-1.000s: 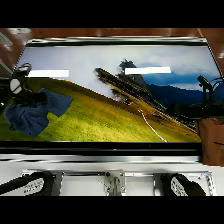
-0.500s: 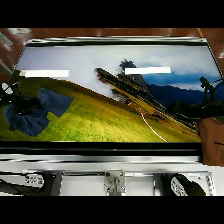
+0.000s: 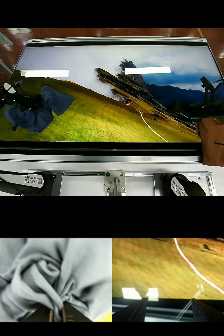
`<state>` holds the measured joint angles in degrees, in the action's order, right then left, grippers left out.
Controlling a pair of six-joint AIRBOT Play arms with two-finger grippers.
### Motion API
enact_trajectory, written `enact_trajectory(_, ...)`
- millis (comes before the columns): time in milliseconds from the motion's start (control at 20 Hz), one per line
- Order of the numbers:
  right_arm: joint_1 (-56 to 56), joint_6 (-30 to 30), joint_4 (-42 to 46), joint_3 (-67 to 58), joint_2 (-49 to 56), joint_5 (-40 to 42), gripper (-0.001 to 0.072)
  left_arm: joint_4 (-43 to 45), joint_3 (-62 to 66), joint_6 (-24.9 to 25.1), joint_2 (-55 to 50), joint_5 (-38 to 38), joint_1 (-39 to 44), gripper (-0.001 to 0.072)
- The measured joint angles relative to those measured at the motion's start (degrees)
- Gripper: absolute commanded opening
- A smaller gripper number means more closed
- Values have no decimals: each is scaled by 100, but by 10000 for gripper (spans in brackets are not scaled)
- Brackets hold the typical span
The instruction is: Fold the shirts.
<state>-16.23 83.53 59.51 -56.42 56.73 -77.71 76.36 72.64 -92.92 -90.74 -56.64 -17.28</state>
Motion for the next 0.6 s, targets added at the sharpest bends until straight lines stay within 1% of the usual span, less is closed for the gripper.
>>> enact_trajectory(50,0,-7,-2,-13,0,129,637,-129,22,28,264,90,118,33)
enact_trajectory(100,0,-94,-4,-59,0,232,549,-223,35,79,568,168,267,33)
enact_trajectory(250,0,-522,11,-402,-2,334,551,-531,66,262,1733,369,1038,33)
enact_trajectory(400,0,-734,44,-903,-4,195,549,-662,74,289,2739,551,2087,32)
enact_trajectory(500,0,-772,46,-1191,-4,-52,549,-702,68,160,3104,619,2907,32)
enact_trajectory(600,0,-772,109,-1357,-4,-422,549,-717,2,42,3141,658,3764,32)
